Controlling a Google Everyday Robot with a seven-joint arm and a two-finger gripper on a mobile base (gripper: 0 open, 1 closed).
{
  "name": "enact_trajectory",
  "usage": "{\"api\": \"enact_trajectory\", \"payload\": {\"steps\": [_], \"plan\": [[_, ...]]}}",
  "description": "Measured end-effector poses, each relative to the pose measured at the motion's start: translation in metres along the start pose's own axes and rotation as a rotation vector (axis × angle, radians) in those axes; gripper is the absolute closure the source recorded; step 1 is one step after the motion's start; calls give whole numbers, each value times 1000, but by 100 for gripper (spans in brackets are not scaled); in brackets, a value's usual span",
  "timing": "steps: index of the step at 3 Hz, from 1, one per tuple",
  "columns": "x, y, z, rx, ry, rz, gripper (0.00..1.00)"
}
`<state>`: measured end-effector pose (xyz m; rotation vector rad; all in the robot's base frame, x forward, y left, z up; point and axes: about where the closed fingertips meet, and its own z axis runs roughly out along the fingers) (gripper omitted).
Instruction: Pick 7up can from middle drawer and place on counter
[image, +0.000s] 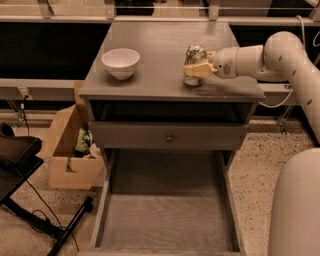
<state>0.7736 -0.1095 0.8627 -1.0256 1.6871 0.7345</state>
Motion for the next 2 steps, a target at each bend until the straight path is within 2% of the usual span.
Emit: {"api": "enact_trajectory", "payload": {"steps": [2], "plan": [[-6,0,-2,0,0,0,35]]}}
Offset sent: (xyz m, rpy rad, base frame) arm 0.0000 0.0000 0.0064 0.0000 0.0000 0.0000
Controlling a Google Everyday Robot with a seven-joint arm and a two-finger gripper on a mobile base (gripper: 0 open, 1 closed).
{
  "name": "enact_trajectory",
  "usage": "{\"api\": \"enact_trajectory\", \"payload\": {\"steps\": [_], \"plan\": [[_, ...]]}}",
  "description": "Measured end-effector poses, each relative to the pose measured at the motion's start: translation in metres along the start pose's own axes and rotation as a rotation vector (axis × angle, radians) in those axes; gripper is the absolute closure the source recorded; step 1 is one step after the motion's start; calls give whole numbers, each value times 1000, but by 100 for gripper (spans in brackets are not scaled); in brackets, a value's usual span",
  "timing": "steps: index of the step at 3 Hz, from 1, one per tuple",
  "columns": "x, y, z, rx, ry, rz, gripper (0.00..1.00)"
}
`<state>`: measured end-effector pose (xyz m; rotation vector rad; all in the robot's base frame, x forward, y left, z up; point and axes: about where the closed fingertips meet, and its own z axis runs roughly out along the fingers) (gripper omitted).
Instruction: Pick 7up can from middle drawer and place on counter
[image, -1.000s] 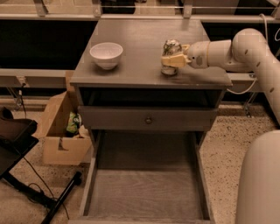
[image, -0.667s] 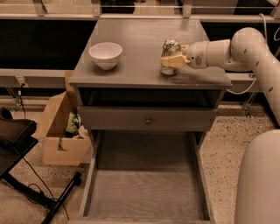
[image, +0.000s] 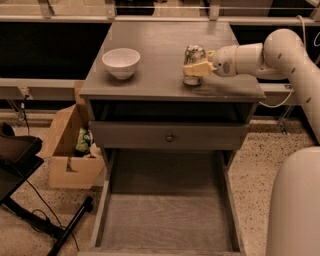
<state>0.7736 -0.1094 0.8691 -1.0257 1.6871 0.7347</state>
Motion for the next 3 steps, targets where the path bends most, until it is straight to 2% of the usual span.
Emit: {"api": "enact_trajectory", "payload": {"steps": [1,2,3], "plan": [[0,1,4,-6,0,1,12],[-11,-7,-7,66,7,14,0],[-63,-25,-46,251,-23,6,0]]}}
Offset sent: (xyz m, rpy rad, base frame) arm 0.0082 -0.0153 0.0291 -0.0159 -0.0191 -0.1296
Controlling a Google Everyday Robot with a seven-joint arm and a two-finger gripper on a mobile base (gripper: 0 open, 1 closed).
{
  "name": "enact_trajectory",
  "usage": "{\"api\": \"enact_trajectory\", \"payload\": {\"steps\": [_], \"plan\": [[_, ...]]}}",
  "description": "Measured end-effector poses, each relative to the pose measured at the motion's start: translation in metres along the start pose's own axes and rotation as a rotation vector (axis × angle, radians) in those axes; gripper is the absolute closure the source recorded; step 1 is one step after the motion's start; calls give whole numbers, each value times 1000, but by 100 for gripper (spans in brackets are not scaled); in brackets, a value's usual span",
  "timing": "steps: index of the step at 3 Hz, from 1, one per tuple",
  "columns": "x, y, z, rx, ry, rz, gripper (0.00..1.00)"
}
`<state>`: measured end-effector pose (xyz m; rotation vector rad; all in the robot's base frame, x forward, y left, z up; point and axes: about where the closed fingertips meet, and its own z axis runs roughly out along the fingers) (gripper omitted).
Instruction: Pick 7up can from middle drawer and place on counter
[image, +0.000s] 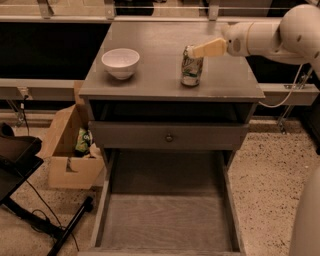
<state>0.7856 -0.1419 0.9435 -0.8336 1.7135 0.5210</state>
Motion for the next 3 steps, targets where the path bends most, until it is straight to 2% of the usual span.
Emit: {"api": "enact_trajectory", "payload": {"steps": [1,2,3], "plan": [[-48,-17,-29,219,45,-40,0],[-71,-17,-75,400,144,-89,0],[-62,1,-149,487,283,-78,0]]}}
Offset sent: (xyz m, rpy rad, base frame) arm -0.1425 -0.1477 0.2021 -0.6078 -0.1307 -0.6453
